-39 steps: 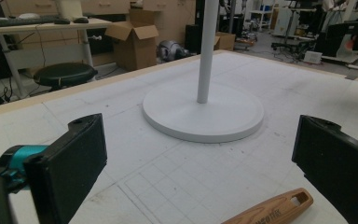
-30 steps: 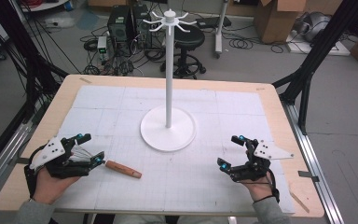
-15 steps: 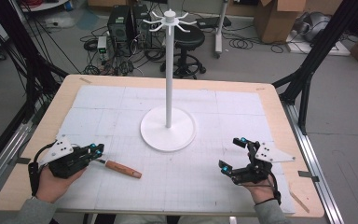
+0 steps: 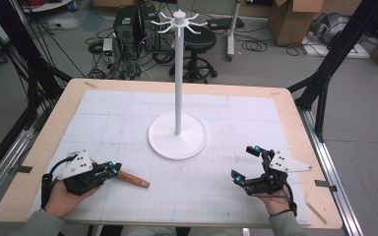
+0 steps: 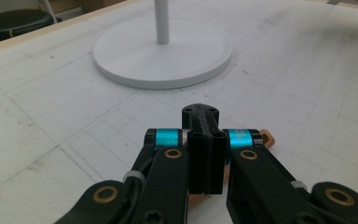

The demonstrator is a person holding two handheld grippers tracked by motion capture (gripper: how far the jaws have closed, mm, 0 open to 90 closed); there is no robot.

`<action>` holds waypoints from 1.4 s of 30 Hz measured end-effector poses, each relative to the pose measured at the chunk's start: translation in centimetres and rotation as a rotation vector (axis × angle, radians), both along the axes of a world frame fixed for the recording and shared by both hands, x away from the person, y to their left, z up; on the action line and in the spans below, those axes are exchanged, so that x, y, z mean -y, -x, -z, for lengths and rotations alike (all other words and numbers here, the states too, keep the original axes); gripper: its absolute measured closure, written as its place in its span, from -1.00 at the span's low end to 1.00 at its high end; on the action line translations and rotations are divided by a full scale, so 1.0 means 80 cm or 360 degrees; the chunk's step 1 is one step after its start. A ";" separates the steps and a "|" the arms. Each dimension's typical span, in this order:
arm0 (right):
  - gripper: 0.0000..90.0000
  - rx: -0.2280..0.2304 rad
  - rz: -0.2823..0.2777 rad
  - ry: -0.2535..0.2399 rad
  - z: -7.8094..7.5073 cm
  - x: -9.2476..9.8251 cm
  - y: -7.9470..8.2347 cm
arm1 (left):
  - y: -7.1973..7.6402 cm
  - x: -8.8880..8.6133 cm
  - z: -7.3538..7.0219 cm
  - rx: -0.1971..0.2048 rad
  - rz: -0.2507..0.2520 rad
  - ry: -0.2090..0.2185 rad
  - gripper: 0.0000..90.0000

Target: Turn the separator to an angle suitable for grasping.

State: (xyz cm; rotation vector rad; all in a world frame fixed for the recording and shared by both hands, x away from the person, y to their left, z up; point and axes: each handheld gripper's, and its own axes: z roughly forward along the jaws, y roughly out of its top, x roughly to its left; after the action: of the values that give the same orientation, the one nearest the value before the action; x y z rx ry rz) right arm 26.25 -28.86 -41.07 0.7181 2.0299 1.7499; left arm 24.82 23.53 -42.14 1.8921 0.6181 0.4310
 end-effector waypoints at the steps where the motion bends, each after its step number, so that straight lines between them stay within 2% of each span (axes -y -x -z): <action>1: -0.98 0.0004 0.0000 0.0000 0.000 0.000 0.000 | 0.001 0.003 0.001 0.0003 0.0013 0.0004 1.00; 4: -0.98 -0.0002 -0.0001 0.0001 0.000 -0.001 0.000 | 0.006 0.012 0.005 0.0023 0.0026 0.0002 1.00; 11: -0.98 0.0001 0.0009 -0.0007 0.000 0.001 -0.001 | 0.008 0.028 0.015 -0.0058 0.0015 0.0007 1.00; 17: -0.98 0.0005 0.0015 -0.0017 -0.001 0.002 -0.001 | 0.012 0.035 0.024 -0.0071 0.0039 0.0007 1.00; 20: -0.98 0.0000 0.0014 -0.0017 0.000 0.002 -0.001 | 0.016 0.043 0.027 -0.0070 0.0081 -0.0036 1.00; 27: -0.98 0.0003 0.0016 -0.0015 0.000 0.002 -0.001 | 0.020 0.053 0.033 -0.0090 0.0136 -0.0082 1.00; 36: -0.98 0.0000 0.0019 -0.0016 0.000 0.002 -0.002 | 0.019 0.058 0.036 -0.0124 0.0136 -0.0133 1.00; 42: -0.98 0.0003 0.0018 -0.0011 0.000 0.002 -0.002 | 0.019 0.066 0.037 -0.0131 0.0145 -0.0244 1.00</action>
State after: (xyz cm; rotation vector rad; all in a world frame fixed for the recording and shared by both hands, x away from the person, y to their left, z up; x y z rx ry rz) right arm 26.42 -28.99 -41.07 0.7285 2.0158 1.7514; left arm 23.32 18.25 -45.13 2.0837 0.5632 0.3514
